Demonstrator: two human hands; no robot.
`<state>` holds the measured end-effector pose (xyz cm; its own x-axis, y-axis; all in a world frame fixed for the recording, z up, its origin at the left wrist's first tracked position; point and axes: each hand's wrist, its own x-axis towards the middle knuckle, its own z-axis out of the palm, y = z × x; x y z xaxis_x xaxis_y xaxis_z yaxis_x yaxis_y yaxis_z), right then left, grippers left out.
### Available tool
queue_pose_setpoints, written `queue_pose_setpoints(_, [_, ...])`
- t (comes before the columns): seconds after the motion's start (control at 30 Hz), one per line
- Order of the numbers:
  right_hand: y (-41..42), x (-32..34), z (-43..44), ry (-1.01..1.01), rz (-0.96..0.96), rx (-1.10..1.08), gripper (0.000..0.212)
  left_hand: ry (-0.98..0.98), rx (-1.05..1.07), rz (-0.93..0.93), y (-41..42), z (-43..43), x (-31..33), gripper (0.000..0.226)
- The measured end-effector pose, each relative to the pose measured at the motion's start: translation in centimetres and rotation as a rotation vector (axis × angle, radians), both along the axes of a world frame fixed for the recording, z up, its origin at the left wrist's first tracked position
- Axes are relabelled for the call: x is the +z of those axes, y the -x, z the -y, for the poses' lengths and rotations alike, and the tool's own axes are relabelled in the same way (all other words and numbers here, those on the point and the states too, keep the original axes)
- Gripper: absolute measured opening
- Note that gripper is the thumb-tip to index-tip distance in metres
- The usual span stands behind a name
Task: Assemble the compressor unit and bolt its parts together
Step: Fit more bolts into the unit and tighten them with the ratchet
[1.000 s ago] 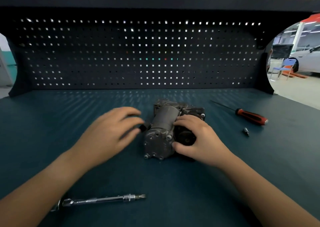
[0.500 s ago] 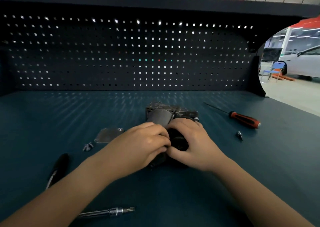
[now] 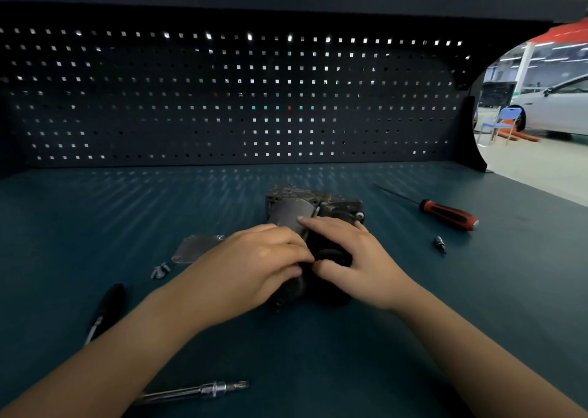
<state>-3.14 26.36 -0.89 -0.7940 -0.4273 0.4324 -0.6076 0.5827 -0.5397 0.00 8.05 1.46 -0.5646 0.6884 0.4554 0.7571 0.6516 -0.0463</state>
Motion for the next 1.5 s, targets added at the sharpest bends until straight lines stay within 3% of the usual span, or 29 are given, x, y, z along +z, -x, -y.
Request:
queue_pose_setpoints(0.17, [0.8, 0.0, -0.6, 0.322, 0.083, -0.063, 0.033, 0.056, 0.018, -0.059, 0.0, -0.3, 0.1, 0.028])
queue_pose_setpoints(0.23, [1.2, -0.4, -0.5, 0.379, 0.060, -0.129, 0.032, -0.013, 0.022, -0.020, 0.2, -0.5, 0.5, 0.035])
queue_pose_setpoints(0.33, [1.8, -0.8, -0.3, 0.563, 0.045, -0.221, 0.031, -0.241, 0.151, 0.066, 1.6, -1.3, 1.6, 0.024])
queue_pose_setpoints(0.4, [2.0, -1.0, -0.3, 0.626, 0.041, -0.254, 0.030, -0.220, 0.283, 0.169, 3.6, -2.1, 2.4, 0.027])
queue_pose_setpoints(0.5, [2.0, -1.3, -0.2, 0.592, 0.018, -0.230, 0.026, -0.025, 0.402, 0.438, 6.0, -3.1, 3.4, 0.054])
queue_pose_setpoints(0.6, [2.1, -1.5, -0.4, 0.595, 0.012, -0.215, 0.025, -0.015, 0.414, 0.551, 7.0, -3.3, 3.5, 0.059])
queue_pose_setpoints(0.9, [2.1, -1.7, -0.4, 0.590, 0.012, -0.198, 0.026, -0.065, 0.398, 0.469, 5.7, -4.6, 2.2, 0.033])
queue_pose_setpoints(1.13, [2.1, -1.8, -0.5, 0.517, -0.043, -0.187, 0.025, -0.047, 0.358, 0.472, 5.0, -4.1, 2.9, 0.029])
queue_pose_setpoints(1.27, [2.3, -1.9, -0.5, 0.433, -0.094, -0.199, 0.020, -0.163, 0.197, 0.558, 3.2, -1.1, 3.6, 0.021])
queue_pose_setpoints(1.33, [2.3, -1.8, -0.4, 0.426, -0.117, -0.206, 0.020, -0.149, 0.124, 0.457, 1.7, 0.3, 3.6, 0.013])
queue_pose_setpoints(1.5, [2.1, -1.7, -0.4, 0.429, -0.119, -0.213, 0.026, 0.058, 0.138, -0.186, -0.6, 0.2, 0.8, 0.026])
